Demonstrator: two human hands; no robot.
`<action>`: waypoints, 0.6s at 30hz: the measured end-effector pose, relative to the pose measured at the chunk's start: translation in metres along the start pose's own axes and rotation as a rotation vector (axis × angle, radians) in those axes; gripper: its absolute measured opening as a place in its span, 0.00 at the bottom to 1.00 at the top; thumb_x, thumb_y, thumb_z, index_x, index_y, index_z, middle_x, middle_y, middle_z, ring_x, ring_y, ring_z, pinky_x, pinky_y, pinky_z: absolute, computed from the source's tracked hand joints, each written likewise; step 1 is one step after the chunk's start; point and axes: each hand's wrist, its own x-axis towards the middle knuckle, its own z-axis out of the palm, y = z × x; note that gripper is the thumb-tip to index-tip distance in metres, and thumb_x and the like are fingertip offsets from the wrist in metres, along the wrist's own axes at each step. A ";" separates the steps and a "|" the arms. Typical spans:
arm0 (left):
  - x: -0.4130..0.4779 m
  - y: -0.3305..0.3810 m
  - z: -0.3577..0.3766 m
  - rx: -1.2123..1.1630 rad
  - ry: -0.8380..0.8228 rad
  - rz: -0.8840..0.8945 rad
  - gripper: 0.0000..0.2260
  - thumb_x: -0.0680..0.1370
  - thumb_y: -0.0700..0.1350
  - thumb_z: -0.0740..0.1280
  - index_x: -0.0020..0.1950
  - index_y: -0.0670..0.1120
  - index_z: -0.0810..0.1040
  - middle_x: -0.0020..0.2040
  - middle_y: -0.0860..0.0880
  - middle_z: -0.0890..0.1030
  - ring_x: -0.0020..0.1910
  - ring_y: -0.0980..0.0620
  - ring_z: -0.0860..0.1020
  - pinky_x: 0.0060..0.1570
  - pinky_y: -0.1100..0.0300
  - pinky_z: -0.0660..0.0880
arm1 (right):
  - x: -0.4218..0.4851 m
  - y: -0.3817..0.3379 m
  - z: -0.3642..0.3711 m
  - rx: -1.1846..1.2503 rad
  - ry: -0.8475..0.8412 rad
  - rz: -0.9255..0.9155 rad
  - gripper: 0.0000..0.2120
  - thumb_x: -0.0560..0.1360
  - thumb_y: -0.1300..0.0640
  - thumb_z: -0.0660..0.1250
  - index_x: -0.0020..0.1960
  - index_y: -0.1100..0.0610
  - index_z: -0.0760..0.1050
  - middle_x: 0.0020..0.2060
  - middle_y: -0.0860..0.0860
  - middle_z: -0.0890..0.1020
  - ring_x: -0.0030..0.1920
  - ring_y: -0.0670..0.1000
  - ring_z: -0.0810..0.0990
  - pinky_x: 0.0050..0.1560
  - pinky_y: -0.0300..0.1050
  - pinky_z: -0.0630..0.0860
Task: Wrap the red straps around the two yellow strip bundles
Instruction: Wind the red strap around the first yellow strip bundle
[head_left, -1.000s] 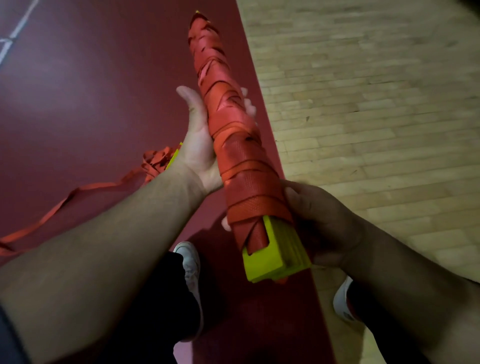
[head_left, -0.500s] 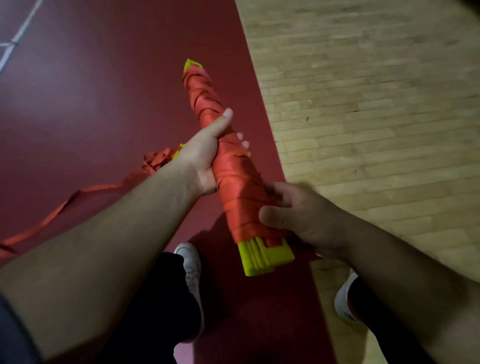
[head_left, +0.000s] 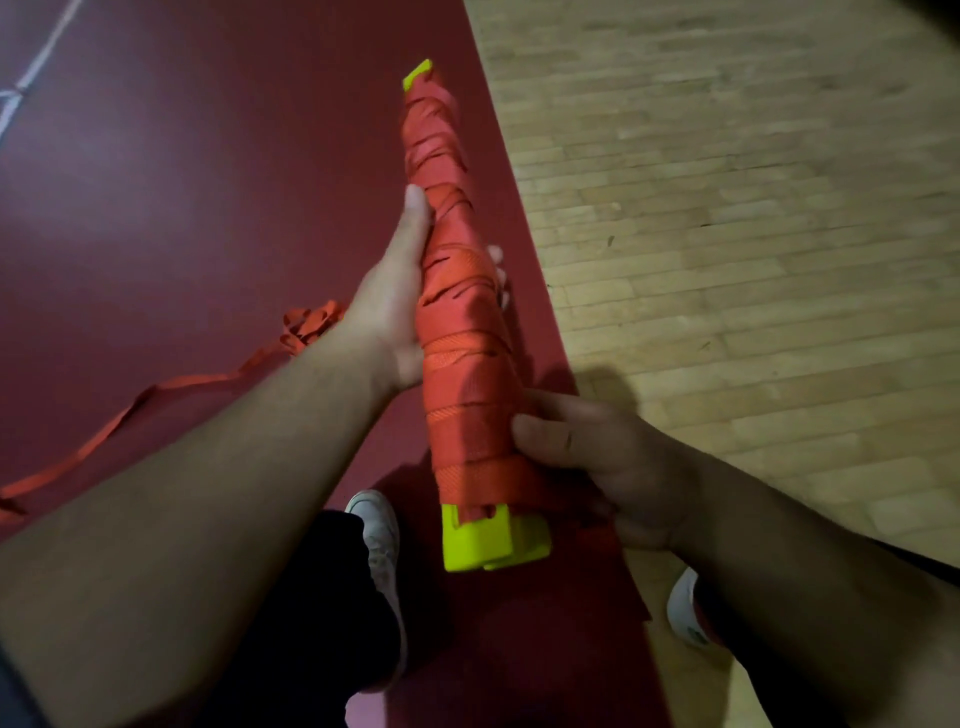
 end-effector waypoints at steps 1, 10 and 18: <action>0.001 0.002 -0.001 0.126 0.031 -0.014 0.29 0.75 0.67 0.64 0.54 0.42 0.79 0.42 0.44 0.80 0.36 0.48 0.81 0.37 0.55 0.80 | 0.000 -0.003 0.000 -0.043 0.027 0.010 0.15 0.71 0.52 0.73 0.55 0.58 0.78 0.36 0.52 0.82 0.35 0.53 0.79 0.34 0.38 0.71; -0.002 -0.013 0.002 0.291 0.099 -0.235 0.10 0.75 0.47 0.67 0.38 0.44 0.74 0.30 0.47 0.75 0.28 0.52 0.74 0.27 0.64 0.75 | 0.002 -0.010 -0.018 -0.504 -0.010 0.012 0.31 0.62 0.30 0.73 0.54 0.53 0.80 0.39 0.54 0.82 0.36 0.49 0.79 0.36 0.38 0.76; -0.006 -0.001 0.000 -0.251 -0.261 -0.368 0.19 0.64 0.44 0.71 0.51 0.41 0.69 0.42 0.45 0.74 0.31 0.50 0.78 0.32 0.60 0.78 | 0.004 -0.014 -0.041 -0.310 0.086 -0.147 0.11 0.69 0.58 0.77 0.49 0.54 0.79 0.36 0.45 0.84 0.37 0.41 0.81 0.39 0.33 0.76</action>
